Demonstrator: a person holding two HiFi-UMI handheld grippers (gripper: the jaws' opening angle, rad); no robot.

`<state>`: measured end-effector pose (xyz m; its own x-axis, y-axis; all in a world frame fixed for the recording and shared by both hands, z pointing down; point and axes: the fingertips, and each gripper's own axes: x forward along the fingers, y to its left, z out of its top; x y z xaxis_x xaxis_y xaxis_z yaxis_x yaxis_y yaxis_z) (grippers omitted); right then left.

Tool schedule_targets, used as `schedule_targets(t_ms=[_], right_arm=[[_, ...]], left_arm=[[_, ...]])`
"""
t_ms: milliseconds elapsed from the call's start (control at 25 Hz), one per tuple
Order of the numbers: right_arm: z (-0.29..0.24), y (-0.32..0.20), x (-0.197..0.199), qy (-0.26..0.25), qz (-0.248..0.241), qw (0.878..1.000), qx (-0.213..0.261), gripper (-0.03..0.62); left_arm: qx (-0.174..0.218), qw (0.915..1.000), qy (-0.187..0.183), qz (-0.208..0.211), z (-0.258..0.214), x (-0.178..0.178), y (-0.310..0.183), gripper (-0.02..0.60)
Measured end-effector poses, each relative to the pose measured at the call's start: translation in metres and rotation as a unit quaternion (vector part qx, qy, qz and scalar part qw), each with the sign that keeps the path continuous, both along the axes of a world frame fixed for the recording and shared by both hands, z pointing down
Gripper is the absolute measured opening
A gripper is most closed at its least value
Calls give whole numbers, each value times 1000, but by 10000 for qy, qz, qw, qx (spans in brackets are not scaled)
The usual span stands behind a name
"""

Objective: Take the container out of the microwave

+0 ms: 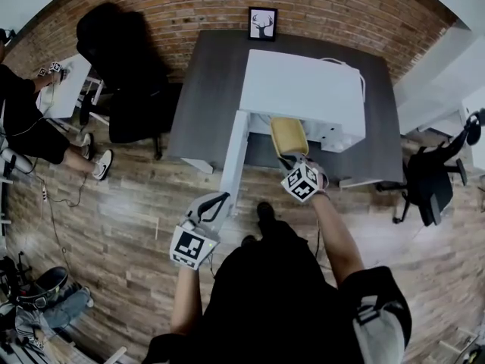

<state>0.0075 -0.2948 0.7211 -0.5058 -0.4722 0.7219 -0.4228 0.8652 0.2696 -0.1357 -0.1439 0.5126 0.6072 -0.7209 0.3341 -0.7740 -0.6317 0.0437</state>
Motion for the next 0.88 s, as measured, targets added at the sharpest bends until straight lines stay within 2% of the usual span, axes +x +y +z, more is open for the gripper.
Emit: schedule_targets(t_ms=[400, 880], right_arm=[[-9, 49, -3, 33, 208, 9998, 60, 29], [-10, 102, -7, 76, 288, 9995, 117, 29]], left_arm=[[38, 9998, -5, 200, -2, -10, 45, 3], [118, 9996, -50, 234, 0, -21, 97, 3]])
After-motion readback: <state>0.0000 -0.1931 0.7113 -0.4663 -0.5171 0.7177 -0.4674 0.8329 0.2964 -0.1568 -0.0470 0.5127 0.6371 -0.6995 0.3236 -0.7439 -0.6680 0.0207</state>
